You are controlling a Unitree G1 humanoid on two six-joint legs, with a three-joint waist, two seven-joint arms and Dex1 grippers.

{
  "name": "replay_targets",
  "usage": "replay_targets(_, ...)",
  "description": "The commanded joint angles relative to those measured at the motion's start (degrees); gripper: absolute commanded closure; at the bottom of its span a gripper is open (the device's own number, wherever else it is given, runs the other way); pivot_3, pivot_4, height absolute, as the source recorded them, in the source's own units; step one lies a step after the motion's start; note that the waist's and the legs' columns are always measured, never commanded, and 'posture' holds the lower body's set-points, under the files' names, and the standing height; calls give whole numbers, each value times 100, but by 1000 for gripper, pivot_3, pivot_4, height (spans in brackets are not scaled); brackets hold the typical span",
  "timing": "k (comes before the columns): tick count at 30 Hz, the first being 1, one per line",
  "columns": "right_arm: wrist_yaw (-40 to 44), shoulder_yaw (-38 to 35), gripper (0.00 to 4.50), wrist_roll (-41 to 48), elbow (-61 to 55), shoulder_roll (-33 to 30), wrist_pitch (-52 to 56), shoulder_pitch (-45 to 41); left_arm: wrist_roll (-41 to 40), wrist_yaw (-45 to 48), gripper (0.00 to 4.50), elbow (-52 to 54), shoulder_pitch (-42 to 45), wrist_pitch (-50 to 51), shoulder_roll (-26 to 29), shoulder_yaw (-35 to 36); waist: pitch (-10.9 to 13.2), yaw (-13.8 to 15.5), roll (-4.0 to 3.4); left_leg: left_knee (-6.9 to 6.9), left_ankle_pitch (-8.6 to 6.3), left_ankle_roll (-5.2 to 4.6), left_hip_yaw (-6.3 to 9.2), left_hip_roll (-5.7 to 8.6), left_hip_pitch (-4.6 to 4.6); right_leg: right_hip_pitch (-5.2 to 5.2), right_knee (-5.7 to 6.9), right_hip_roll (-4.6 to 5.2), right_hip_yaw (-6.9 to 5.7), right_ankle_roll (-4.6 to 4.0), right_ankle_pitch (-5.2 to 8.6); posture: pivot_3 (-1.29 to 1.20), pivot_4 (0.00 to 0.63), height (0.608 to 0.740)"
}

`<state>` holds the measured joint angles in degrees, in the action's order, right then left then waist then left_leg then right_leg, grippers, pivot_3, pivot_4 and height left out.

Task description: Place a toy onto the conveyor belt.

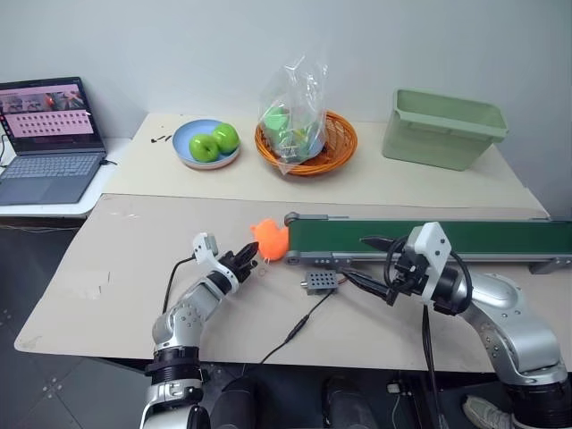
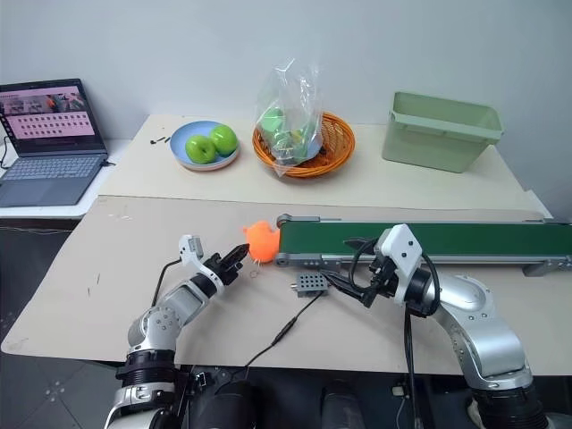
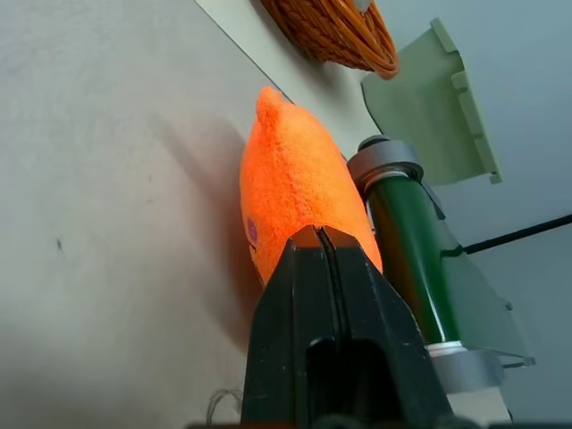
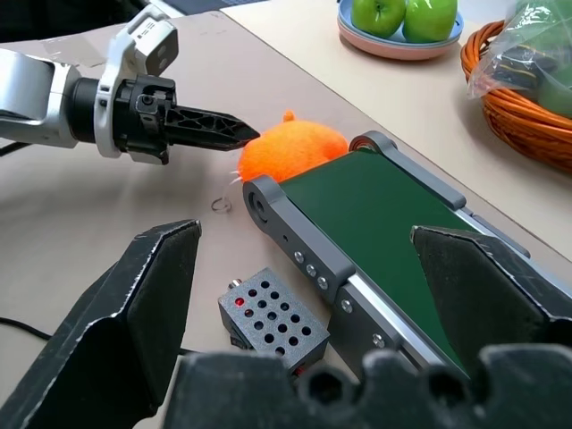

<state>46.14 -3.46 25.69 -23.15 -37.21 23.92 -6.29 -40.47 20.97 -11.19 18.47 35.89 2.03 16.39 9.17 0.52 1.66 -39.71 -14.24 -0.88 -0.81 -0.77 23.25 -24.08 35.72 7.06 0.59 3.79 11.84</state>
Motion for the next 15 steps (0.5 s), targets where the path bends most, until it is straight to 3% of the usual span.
replay_targets(1,18,-175,0,68,-116,-38,-108,-109,128,125,4483,241,61,-214,39,-171,0,4,0,0,0,0,0,0,0,0,0,0,0,0,0,0,150,715)
replay_targets(4,19,-159,0,41,-86,-43,-113,-119,177,149,4483,352,-24,-228,39,-271,0,4,0,0,0,0,0,0,0,1,0,0,0,0,0,0,150,715)
replay_targets(7,22,-150,0,44,-92,-36,-113,-121,311,300,3778,415,-171,-229,86,-482,0,0,0,1,0,0,0,0,0,0,-1,0,0,0,0,0,150,715)
replay_targets(14,22,-149,0,38,-96,-43,-110,-133,352,211,1306,137,-95,-305,-34,-450,0,2,0,0,0,0,0,-1,0,0,-1,0,0,0,0,0,150,715)
replay_targets(15,21,-151,0,37,-94,-44,-110,-137,369,207,797,72,-54,-328,-57,-447,0,4,0,0,0,0,0,-1,0,-1,-1,0,0,0,0,0,150,715)
